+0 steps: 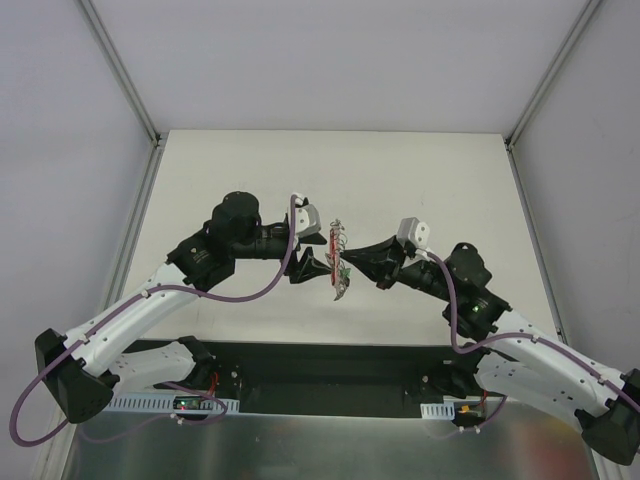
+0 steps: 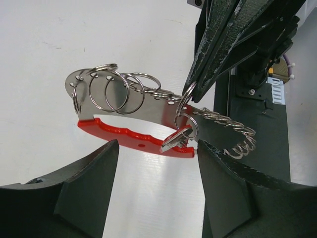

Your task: Remove the keys from the keyring

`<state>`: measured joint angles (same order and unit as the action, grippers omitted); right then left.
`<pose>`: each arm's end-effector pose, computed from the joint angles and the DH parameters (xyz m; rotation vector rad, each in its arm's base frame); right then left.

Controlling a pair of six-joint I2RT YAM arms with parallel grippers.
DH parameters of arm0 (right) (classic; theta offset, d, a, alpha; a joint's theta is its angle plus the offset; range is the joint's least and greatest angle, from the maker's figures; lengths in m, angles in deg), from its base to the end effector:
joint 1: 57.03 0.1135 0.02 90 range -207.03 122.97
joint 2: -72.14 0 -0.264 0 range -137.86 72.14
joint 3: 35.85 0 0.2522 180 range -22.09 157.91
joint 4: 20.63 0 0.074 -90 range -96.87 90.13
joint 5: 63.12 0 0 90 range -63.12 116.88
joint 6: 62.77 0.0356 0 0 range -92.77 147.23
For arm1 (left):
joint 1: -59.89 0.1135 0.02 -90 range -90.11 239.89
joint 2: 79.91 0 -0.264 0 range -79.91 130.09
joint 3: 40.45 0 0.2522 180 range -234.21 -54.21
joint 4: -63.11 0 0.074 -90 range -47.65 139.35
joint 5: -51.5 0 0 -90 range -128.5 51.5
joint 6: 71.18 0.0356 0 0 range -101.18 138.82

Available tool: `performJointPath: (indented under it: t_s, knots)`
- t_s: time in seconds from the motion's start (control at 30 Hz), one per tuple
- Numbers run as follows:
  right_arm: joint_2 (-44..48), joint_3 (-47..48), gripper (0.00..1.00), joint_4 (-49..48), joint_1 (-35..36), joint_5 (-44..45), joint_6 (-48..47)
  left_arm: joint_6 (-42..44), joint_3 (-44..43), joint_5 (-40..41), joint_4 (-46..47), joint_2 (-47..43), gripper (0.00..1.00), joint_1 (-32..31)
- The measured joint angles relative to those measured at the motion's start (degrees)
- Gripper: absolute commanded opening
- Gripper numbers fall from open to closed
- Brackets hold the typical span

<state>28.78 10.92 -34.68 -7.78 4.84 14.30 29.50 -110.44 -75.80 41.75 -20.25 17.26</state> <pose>0.1086 0.1465 0.3419 -0.9557 0.9244 0.7837 0.1584 -0.1752 0.3670 1.2268 1.3533 -0.9701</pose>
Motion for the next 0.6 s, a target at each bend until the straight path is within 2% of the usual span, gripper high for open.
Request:
performJointPath:
  t_s: [0.43,0.5,0.53,0.6]
  knots:
    - [-1.0,0.0,0.01,-1.2,0.0,-1.4,1.6,2.1,-0.3,-3.4,0.3,0.7,0.3,0.0]
    - [-1.2,0.0,0.01,-2.2,0.0,-1.4,2.0,2.1,-0.3,-4.4,0.3,0.8,0.17,0.0]
    - [-1.4,0.0,0.01,-2.9,0.0,-1.4,2.3,2.1,-0.3,-4.8,0.3,0.9,0.03,0.0]
    - [-2.0,0.0,0.01,-4.2,0.0,-1.4,3.1,1.8,-0.3,-6.1,0.5,1.3,0.0,0.0]
